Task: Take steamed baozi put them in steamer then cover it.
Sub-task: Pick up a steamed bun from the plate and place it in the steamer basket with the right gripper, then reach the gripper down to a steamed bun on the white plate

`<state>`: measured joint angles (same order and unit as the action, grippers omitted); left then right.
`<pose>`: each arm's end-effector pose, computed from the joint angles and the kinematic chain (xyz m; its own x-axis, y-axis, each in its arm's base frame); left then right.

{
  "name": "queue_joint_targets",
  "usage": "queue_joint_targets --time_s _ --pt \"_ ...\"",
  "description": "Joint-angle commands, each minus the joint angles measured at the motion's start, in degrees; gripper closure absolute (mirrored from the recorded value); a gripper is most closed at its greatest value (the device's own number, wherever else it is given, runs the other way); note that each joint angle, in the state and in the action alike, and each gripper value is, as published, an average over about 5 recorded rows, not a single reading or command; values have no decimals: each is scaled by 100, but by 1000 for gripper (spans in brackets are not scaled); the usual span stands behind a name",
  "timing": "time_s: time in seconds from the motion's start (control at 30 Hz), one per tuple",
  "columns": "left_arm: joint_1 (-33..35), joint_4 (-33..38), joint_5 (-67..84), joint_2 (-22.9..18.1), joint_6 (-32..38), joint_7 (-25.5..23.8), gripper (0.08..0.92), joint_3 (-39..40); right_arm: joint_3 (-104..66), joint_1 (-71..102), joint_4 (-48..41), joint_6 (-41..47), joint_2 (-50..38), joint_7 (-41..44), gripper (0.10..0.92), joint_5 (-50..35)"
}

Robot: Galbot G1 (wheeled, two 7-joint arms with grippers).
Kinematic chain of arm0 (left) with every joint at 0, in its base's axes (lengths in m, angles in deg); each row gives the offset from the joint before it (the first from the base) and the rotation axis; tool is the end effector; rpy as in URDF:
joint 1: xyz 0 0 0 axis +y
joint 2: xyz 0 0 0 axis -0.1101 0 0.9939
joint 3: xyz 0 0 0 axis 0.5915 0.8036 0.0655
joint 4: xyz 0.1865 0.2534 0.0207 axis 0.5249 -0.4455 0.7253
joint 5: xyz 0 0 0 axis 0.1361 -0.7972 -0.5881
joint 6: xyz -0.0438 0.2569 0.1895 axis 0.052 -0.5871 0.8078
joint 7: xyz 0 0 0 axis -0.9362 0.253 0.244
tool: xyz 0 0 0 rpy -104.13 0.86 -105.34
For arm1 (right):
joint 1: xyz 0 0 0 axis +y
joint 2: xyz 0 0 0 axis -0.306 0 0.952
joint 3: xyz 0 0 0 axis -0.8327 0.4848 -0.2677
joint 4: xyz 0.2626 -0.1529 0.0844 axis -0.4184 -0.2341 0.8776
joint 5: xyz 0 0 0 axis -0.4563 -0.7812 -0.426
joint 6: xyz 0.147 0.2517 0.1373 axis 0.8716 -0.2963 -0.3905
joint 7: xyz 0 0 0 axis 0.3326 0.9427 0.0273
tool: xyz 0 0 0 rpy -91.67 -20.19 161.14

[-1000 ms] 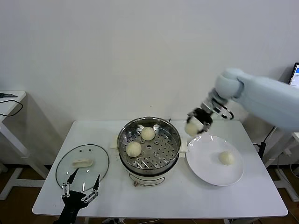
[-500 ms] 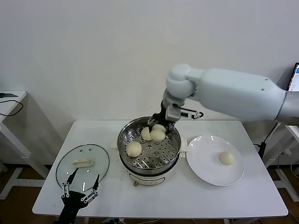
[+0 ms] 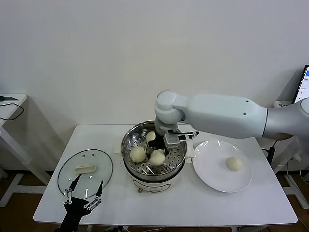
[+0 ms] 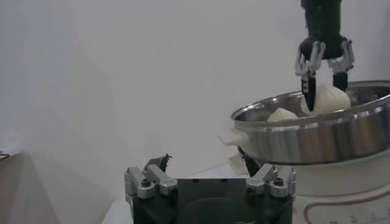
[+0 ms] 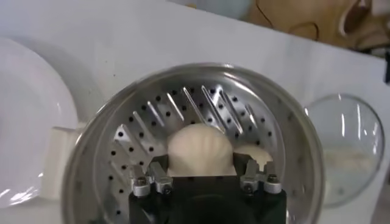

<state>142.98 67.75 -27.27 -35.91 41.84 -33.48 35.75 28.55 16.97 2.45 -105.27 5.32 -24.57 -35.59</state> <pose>0.0911 0.0717 -0.2920 -0.9878 0.1498 0.0423 0.1556 0.9554 0.2511 0.4371 0.1506 -0.0659 -0.0296 -0.1355 0.9903 0.2730 -0.9542 -0.1224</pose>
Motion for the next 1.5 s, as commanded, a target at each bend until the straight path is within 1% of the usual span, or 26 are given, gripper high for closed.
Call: queue_joint_targets --time_s 0.03,0.63,0.73,0.9,1.1,1.17,1.27,1.37,1.43,1.5 --pt "-13 -22 4 -1 7 -1 177 11 2 262 56 -350 98 -42 329 431" --pt "-66 -94 9 -17 38 1 177 31 19 280 33 -520 88 54 293 460" --pt "-74 -109 9 -21 42 1 177 31 6 305 29 -509 68 -13 275 524" --pt "-71 -118 9 -30 48 1 177 24 -34 289 69 -505 -19 -98 211 563" --pt "-63 -97 7 -29 44 2 177 15 -521 186 17 -401 -361 -163 203 466" --pt "-66 -89 8 -29 40 3 177 13 -782 149 -73 -274 -566 -172 203 297" --pt "-68 -84 7 -26 36 3 177 11 -1069 -14 -276 194 -1023 -67 203 -315" --pt "-64 -82 6 -20 38 2 177 3 -986 -312 -592 1173 -1603 142 203 -1356" --pt "-62 -79 5 -17 40 2 177 -3 -885 -461 -965 1934 -2018 281 203 -2085" --pt "-60 -76 4 -12 41 1 177 -4 -880 -466 -1450 2638 -2359 420 203 -2594"
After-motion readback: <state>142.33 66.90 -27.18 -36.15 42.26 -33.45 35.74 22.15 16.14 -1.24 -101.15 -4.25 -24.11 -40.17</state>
